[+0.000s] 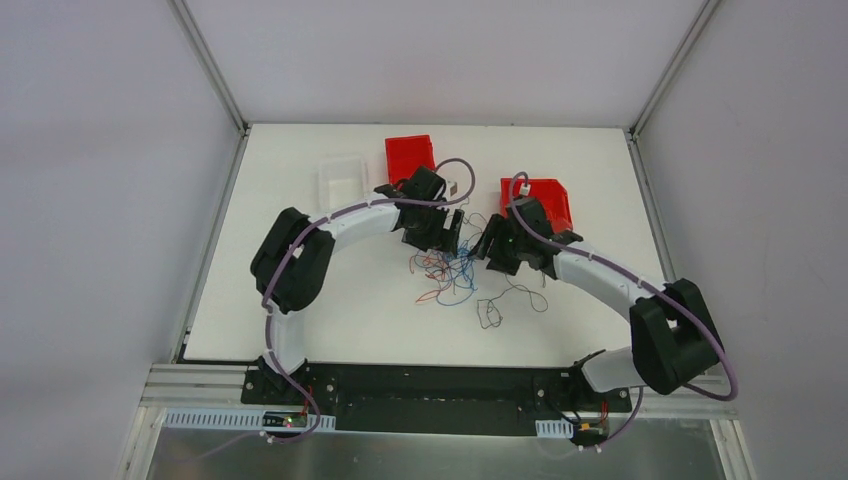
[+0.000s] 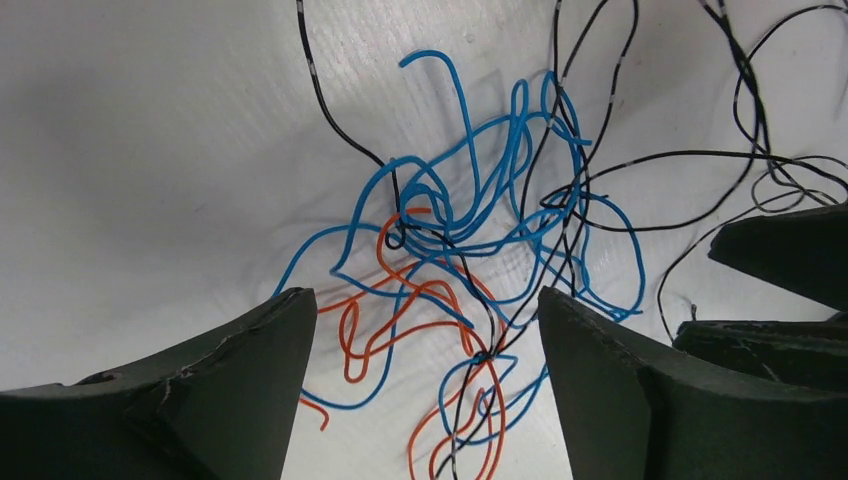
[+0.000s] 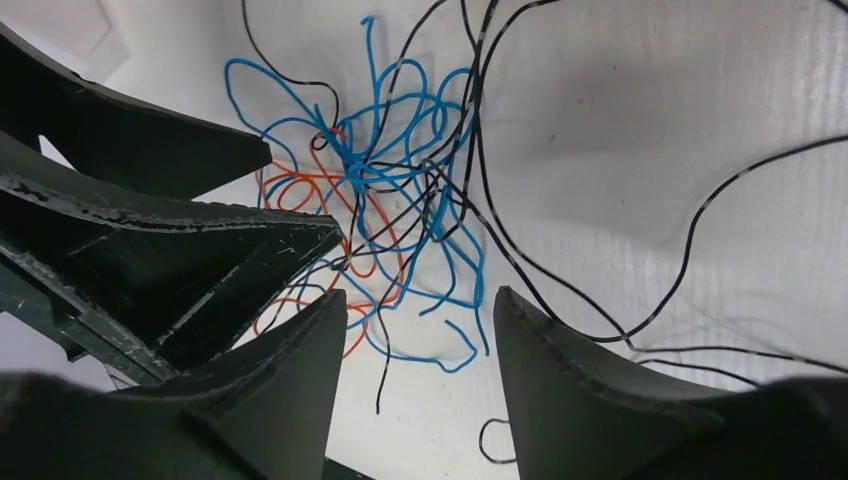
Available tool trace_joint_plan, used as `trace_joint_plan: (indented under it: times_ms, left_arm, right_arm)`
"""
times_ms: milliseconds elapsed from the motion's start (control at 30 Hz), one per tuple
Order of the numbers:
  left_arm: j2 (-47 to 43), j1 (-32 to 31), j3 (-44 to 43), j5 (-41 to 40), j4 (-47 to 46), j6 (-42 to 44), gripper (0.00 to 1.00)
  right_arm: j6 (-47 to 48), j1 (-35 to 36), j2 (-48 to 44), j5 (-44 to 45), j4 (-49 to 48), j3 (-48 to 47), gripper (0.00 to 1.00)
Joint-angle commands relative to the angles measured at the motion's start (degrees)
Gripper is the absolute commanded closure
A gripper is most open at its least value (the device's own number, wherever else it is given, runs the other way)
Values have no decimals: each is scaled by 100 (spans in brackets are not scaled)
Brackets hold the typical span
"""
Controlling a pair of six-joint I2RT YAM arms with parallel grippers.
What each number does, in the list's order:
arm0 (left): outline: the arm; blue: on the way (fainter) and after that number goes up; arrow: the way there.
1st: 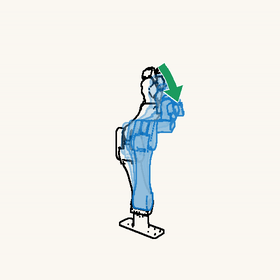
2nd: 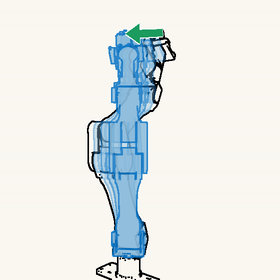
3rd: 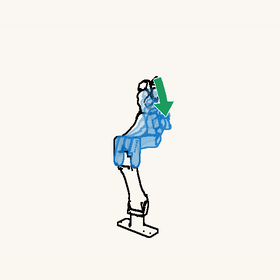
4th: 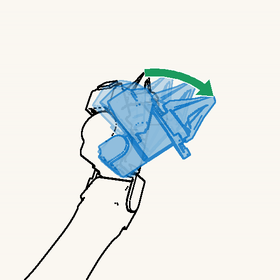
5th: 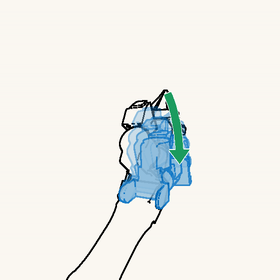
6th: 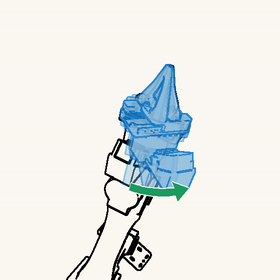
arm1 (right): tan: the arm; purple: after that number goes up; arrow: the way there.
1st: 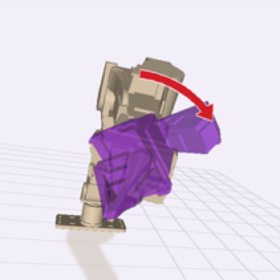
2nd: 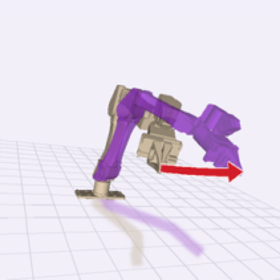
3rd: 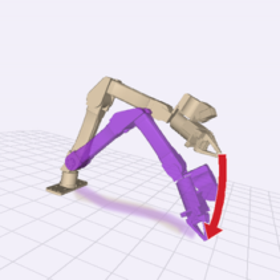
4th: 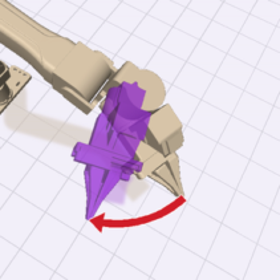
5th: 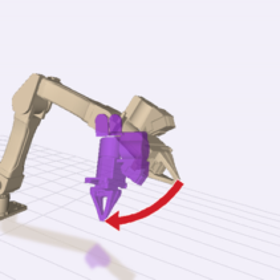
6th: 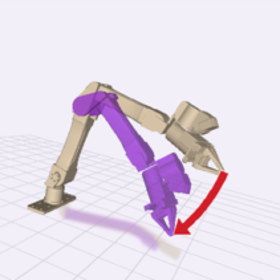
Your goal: Untangle the cables
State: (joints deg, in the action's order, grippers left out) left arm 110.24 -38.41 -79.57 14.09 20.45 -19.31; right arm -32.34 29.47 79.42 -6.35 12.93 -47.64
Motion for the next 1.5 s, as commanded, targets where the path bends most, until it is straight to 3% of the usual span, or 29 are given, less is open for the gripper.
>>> trace_joint_plan:
  times_ms: [0, 133, 200, 233, 333, 367, 433, 700, 833, 1133, 1233, 1333, 1367, 1433, 1467]
  left_arm:
    - [401, 13, -416, 478, 73, 8, 19]
    - [687, 18, -515, 614, 73, -82, 29]
    - [723, 19, -516, 656, 73, -103, 42]
    - [720, 18, -504, 635, 67, -114, 53]
    - [640, 55, -409, 381, 73, -131, 92]
    - [556, 99, -319, 176, 73, -172, 100]
    - [307, 245, -51, -248, 65, -292, 100]
    - [-1453, 1127, 1664, -1547, -181, -464, 100]
    - [-2420, 1640, 2516, -2375, -176, -973, 100]
    - [-3904, 1890, 3213, -3654, -82, -1559, 100]
    - [-4248, 1884, 3178, -3351, -154, -1409, 100]
    - [-4460, 1870, 3168, -2139, -594, -914, 100]
    - [-4456, 1826, 3137, -1816, -674, -824, 95]
    - [-4388, 1669, 3035, -1365, -725, -709, 65]
    - [-4335, 1568, 2968, -1253, -718, -676, 50]
  right_arm:
    - [-577, 80, 343, 61, -1070, 328, 43]
    - [-750, 130, 894, 5, -1574, 441, 47]
    - [-796, 153, 1097, -43, -1730, 469, 47]
    - [-793, 170, 1162, -67, -1765, 474, 51]
    - [-745, 142, 1175, 114, -1553, 431, 80]
    - [-716, 125, 1036, 280, -1410, 442, 88]
    - [-675, -17, 731, 680, -1042, 528, 100]
    - [-51, -1570, -765, 1673, 348, 953, 100]
    - [13, -2204, -1405, 2188, 794, 1055, 100]
    - [-370, -2780, -2485, 2801, 1131, 1001, 100]
    - [-241, -2838, -2650, 2793, 1223, 871, 100]
    - [45, -2842, -2756, 2215, 1106, 805, 100]
    - [197, -2835, -2777, 1807, 1012, 813, 81]
    - [325, -2819, -2815, 1126, 892, 808, 44]
    - [394, -2802, -2846, 644, 781, 836, 34]
